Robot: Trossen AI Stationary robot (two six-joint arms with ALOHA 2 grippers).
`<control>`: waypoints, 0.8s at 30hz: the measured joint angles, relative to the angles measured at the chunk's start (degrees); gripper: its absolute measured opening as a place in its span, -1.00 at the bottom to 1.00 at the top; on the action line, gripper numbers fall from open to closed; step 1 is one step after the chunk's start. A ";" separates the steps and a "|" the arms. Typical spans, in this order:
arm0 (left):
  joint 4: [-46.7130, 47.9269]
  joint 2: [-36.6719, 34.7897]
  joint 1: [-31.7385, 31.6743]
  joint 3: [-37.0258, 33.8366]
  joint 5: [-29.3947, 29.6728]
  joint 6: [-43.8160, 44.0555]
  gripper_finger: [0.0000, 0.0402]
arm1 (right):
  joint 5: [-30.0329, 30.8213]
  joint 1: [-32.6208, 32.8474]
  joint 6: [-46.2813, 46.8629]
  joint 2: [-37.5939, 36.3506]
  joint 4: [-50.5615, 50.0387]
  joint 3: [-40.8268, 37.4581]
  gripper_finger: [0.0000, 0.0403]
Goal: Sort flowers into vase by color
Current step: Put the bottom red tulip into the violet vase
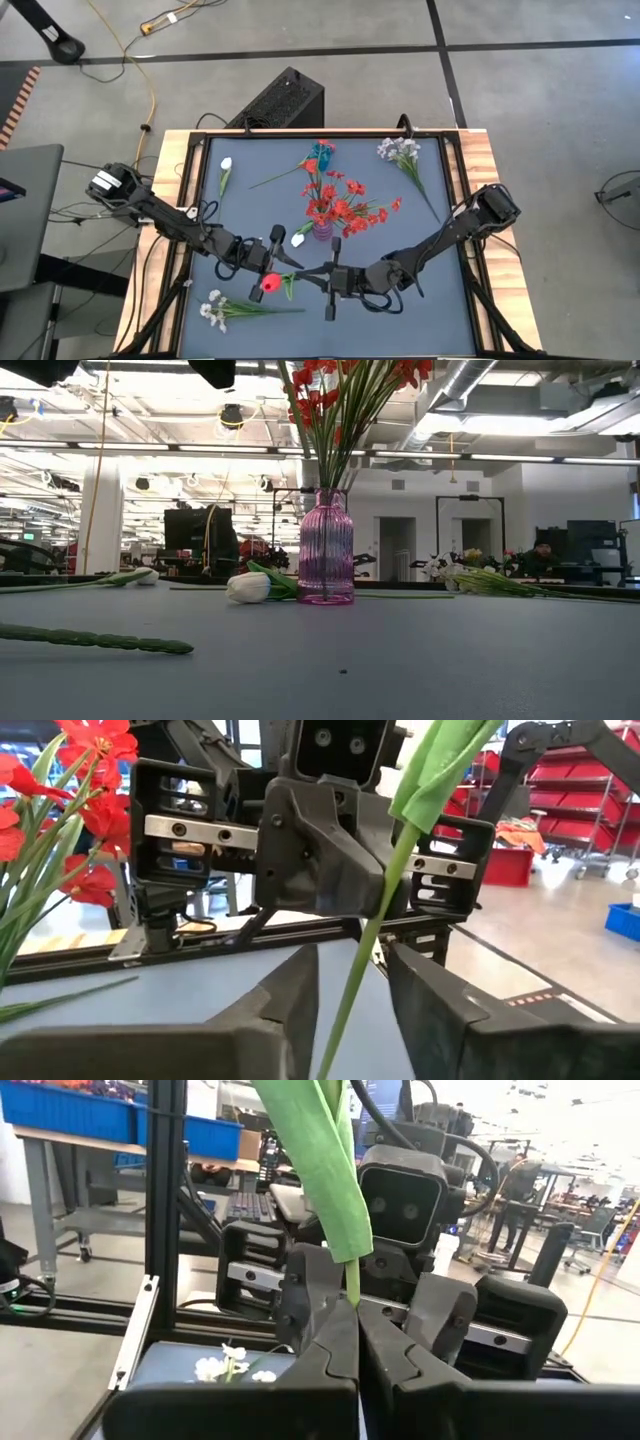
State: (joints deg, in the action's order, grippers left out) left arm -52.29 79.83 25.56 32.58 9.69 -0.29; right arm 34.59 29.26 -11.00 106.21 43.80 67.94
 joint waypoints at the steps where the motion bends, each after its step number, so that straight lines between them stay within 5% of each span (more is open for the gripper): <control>1: -0.12 0.00 0.00 0.00 0.04 0.04 -0.56 | 0.00 -0.02 -0.01 0.00 -0.01 0.00 -0.89; 6: -0.24 0.00 0.04 0.00 1.25 -0.13 -0.93 | 0.01 -0.07 0.73 0.00 -0.04 0.00 -0.81; 13: -0.73 -0.02 -0.83 0.00 1.24 -0.03 -0.99 | 0.71 0.00 1.66 -0.07 -0.04 0.00 -0.64; 18: -0.73 -0.02 -1.66 0.00 1.89 1.08 -0.99 | 4.79 0.55 1.51 -0.48 -1.13 0.00 -0.30; 24: 1.04 -0.65 -3.35 -0.01 2.24 1.86 -1.00 | 10.23 3.67 5.28 -6.55 -21.87 0.02 0.20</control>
State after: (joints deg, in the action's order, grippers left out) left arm -51.25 79.19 22.21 32.57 11.93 1.57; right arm 44.81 32.93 -5.73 99.67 21.93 67.96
